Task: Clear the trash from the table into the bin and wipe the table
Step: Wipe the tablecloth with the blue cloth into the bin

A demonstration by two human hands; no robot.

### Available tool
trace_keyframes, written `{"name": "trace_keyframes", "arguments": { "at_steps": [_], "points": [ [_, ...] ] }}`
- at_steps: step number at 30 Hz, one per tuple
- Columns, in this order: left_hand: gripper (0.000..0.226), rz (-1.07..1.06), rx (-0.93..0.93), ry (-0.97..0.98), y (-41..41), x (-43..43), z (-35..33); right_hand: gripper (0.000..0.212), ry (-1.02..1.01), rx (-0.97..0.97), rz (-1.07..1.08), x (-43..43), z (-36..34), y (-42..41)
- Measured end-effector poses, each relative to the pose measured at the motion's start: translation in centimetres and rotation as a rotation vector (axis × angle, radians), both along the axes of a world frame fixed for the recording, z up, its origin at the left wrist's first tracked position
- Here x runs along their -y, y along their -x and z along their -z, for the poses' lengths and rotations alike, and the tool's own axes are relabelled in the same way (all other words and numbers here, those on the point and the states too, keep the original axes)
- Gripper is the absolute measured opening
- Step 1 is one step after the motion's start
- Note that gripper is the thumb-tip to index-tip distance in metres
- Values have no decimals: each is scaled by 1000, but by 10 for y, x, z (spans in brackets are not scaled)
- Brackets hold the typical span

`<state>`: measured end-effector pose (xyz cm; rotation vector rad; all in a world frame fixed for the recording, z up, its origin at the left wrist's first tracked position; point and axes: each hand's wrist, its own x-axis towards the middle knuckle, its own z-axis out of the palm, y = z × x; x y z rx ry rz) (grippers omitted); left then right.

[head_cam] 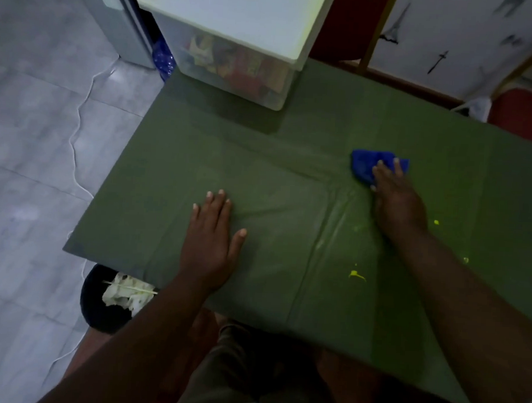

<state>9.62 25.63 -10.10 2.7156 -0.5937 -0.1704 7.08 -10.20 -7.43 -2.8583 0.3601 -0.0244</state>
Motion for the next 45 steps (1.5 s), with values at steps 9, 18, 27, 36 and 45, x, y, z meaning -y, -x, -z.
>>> {"name": "trace_keyframes", "arguments": {
  "at_steps": [9,18,27,36,45],
  "points": [
    [65,5,28,-42,0,1,2,45,-65,-5,-595,-175,13,95],
    [70,25,52,-100,1,0,6,40,14,-38,-201,32,-2,60],
    [67,-69,60,-138,9,35,-16,47,-59,-26,-192,-86,21,94],
    [65,126,-3,-2,48,116,-1,40,13,-6,-493,-29,11,135],
    [69,138,48,-132,51,113,10,42,-49,39,246,52,4,104]
  ]
}}
